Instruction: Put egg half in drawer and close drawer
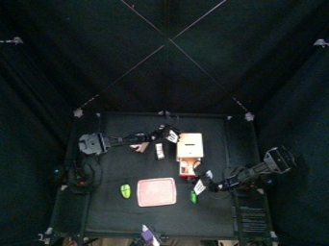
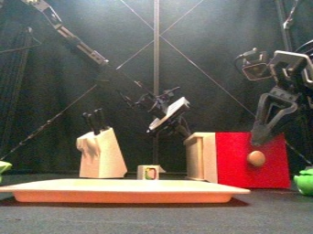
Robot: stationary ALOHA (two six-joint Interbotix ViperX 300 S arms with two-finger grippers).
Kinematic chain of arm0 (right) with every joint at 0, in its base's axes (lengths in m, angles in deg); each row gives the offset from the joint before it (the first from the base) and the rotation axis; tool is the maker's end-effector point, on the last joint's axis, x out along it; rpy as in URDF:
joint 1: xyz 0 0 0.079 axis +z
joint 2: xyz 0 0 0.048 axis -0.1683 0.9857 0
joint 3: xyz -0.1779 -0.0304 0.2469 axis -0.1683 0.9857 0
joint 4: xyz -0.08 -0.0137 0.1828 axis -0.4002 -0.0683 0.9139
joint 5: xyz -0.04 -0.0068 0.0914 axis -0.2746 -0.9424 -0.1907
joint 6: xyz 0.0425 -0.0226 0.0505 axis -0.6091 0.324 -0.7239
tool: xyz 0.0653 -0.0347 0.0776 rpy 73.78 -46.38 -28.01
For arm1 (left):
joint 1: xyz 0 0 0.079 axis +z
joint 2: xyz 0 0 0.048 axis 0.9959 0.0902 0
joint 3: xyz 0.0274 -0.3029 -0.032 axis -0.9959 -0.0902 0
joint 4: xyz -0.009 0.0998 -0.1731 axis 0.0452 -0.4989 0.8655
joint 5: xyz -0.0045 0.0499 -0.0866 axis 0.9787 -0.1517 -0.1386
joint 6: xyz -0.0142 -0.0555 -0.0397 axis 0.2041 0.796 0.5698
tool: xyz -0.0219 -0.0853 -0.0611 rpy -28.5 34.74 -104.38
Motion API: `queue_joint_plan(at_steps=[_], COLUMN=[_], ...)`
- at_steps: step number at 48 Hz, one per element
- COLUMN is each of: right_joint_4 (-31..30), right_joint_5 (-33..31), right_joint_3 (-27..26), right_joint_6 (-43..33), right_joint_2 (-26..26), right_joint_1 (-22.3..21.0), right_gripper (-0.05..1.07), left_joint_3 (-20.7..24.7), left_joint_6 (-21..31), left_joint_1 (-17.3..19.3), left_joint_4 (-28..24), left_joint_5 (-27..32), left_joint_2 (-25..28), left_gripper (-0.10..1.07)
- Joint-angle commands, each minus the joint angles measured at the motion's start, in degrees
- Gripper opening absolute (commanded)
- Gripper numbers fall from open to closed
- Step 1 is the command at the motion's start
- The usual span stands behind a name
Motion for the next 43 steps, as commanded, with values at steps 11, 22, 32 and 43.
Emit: queue_joint_plan(at_steps=[11, 22, 32, 43], right_joint_4=[-0.6, -0.7, -1.9, -3.4], right_joint_5=[0.1, 0.0, 0.0, 0.0], right_joint_3=[-1.2, -1.1, -1.1, -1.0], right_joint_6=[0.1, 0.1, 0.1, 0.1], right_joint_2=[-0.7, -0.7, -0.7, -0.6], right_joint_1=[-0.4, -1.4, -3.9, -6.9], right_gripper=[0.05, 0.05, 0.05, 0.05], left_joint_3=[1.1, 1.7, 1.9, 1.9], left_joint_6=[0.1, 0.0, 0.1, 0.1], left_joint_1=[1.5, 1.3, 1.3, 1.4], left_joint_4=[-0.1, -0.3, -2.9, -3.3], left_joint_5=[0.4, 5.3, 9.2, 9.3], left_joint_2=[-0.6, 0.1, 0.3, 0.2], left_gripper=[0.39, 0.39, 0.39, 0.39])
